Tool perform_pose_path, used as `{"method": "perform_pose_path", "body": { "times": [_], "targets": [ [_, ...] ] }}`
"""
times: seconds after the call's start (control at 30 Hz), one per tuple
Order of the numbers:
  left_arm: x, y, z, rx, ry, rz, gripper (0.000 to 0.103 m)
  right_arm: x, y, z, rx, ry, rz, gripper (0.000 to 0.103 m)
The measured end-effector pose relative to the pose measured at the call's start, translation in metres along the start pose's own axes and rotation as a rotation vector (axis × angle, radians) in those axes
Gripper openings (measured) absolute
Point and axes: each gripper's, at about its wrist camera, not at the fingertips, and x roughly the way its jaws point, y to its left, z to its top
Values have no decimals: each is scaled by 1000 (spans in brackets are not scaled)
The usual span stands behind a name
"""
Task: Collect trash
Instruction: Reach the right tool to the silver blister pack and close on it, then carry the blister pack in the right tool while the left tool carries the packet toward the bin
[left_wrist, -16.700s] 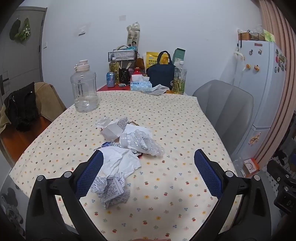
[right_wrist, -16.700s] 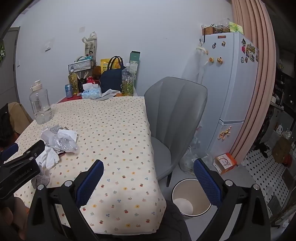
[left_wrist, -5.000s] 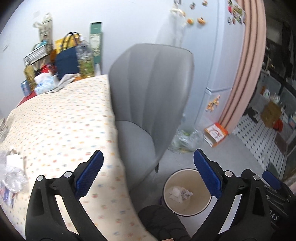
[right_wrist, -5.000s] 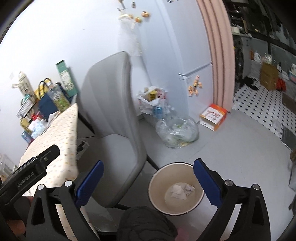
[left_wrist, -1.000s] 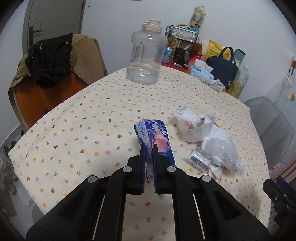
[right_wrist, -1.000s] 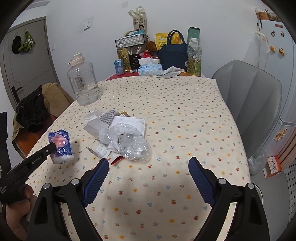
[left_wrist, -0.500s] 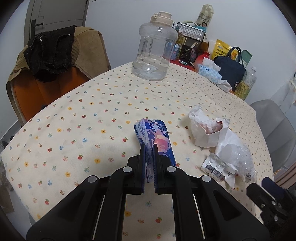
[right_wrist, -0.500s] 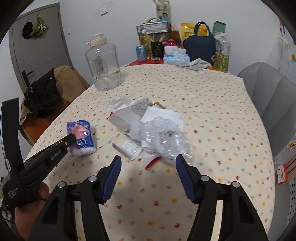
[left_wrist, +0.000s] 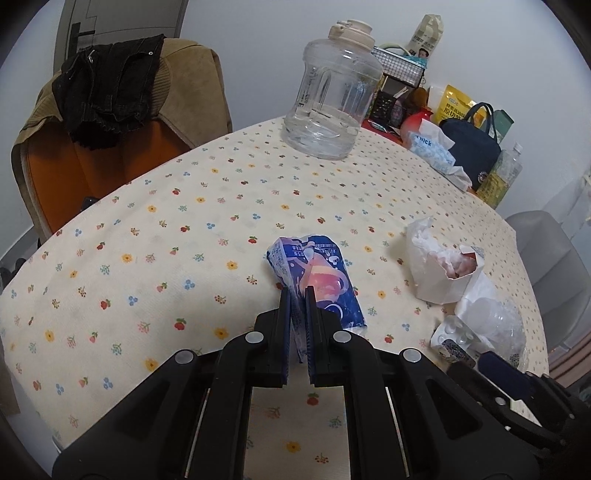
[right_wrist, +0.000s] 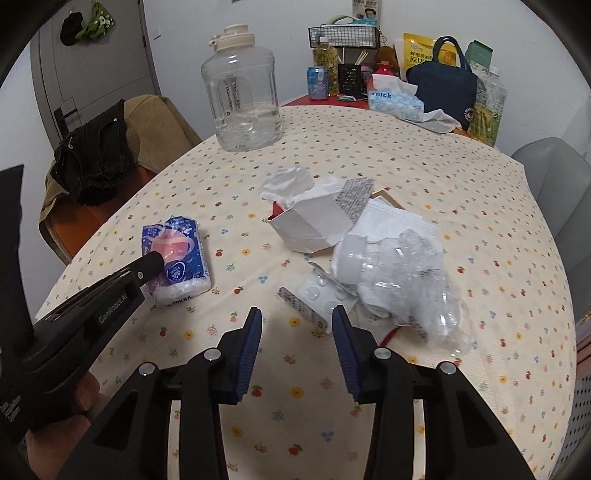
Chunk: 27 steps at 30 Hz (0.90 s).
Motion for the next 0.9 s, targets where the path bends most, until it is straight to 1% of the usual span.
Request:
{"method": "perform_pose_path", "body": {
  "times": [0.2,0.23,0.27,0.3,0.37,0.43,0.63,0.9],
  "targets": [
    [1,1,0,-4,-1,-12,8,13,8,0,-13,21,-10,35],
    [1,1,0,-3,-2,-12,8,14,7,0,-14,25,-11,30],
    [1,0,0,-1,-2,-12,8,16,7,0,-14,32,-7,23],
    [1,0,0,0,-2,-12,8,17,7,0,-14,38,-3,20],
    [0,1,-1,-1,-1,-12,8,16,7,0,-20,41,5,8],
    [0,0,-1,-1,-1,-14,8,12,8,0,-29,32,11,5],
    [-9,-7,-3,16,-7,-18,8,-11,6,3,-34,-19,21,4],
    [-34,-30,0,64,-47,-39,8,-55,-7,6,-5,-100,30,4]
  ]
}}
